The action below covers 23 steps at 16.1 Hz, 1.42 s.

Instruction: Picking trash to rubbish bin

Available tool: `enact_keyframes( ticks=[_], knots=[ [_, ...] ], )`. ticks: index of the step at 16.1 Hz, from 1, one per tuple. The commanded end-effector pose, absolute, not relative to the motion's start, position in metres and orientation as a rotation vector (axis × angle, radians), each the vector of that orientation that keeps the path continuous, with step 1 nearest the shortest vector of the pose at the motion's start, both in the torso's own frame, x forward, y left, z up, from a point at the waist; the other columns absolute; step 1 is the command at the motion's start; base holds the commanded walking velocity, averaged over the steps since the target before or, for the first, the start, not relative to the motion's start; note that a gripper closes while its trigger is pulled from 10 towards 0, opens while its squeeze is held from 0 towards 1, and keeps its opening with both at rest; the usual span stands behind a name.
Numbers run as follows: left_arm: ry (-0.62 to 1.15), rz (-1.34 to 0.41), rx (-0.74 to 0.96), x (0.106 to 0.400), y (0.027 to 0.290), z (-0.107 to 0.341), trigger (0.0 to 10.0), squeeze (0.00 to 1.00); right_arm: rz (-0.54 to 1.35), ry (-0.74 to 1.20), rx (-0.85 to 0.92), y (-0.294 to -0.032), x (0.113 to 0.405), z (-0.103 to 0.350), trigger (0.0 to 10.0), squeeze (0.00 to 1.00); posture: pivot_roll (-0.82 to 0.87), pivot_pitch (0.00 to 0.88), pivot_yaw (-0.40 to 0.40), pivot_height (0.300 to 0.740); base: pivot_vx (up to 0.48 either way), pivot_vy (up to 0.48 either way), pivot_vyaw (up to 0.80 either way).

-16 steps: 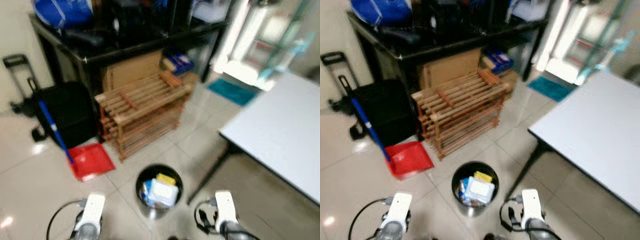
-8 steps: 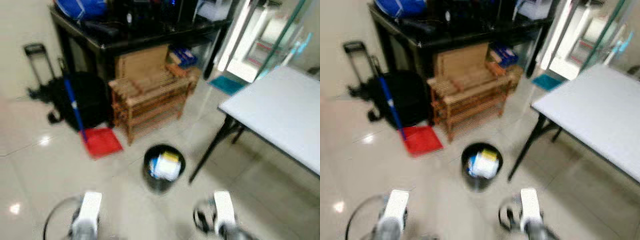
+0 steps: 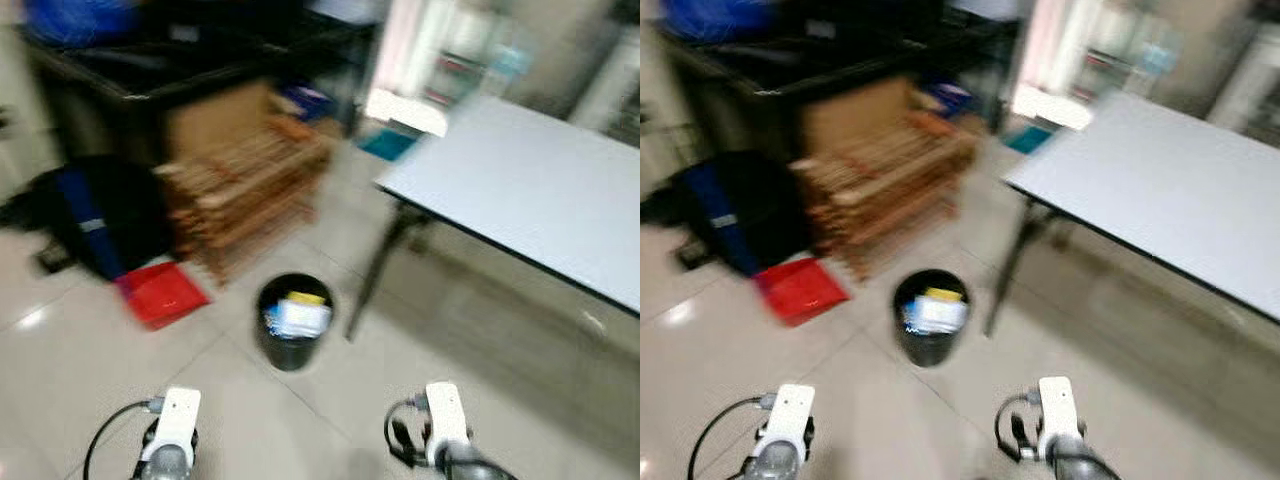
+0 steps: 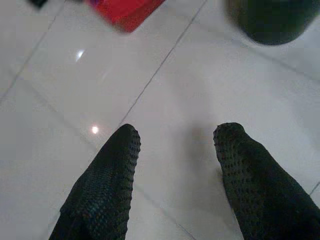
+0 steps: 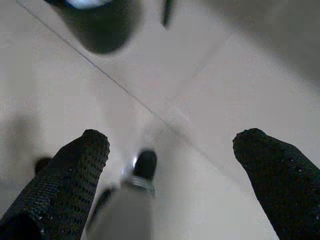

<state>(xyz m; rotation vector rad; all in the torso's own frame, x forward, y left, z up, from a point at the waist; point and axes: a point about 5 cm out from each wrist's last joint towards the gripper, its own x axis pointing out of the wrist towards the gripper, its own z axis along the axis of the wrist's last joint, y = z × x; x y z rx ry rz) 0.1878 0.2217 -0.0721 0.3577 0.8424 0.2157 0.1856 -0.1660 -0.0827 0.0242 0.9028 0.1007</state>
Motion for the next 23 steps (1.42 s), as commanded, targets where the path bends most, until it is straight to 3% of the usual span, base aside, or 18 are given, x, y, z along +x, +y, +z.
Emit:
enact_keyframes(
  ticks=[1,7,11,16,21,23],
  knots=[
    [0.833,0.196,0.345,0.191,0.213,-0.072,10.0,0.00,0.083,0.906,0.015,-0.173,0.188,-0.081,10.0,0.00,0.02,0.046,-0.110,0.740,0.000,0.000,-0.80],
    [0.849,0.189,0.379,0.190,0.216,-0.073,10.0,0.00,0.098,0.920,0.009,-0.171,0.186,-0.083,10.0,0.00,0.03,0.046,-0.111,0.740,0.000,0.000,-0.80],
    [0.866,0.189,0.397,0.188,0.217,-0.074,10.0,0.00,0.105,0.922,0.007,-0.171,0.185,-0.083,10.0,0.00,0.03,0.035,-0.107,0.740,0.000,-0.424,-0.80],
    [0.866,0.187,0.395,0.187,0.217,-0.074,10.0,0.00,0.112,0.926,0.007,-0.169,0.184,-0.084,10.0,0.00,0.03,0.020,-0.105,0.740,0.000,0.000,-0.80],
    [0.829,0.178,0.347,0.193,0.216,-0.071,10.0,0.00,0.115,0.901,0.016,-0.166,0.188,-0.082,10.0,0.00,0.04,0.000,-0.102,0.740,0.000,0.000,0.00],
    [0.757,0.188,0.344,0.208,0.216,-0.061,10.0,0.00,0.109,0.856,-0.004,-0.167,0.196,-0.077,10.0,0.00,0.04,0.000,-0.102,0.740,0.000,0.000,0.00]
  ],
)
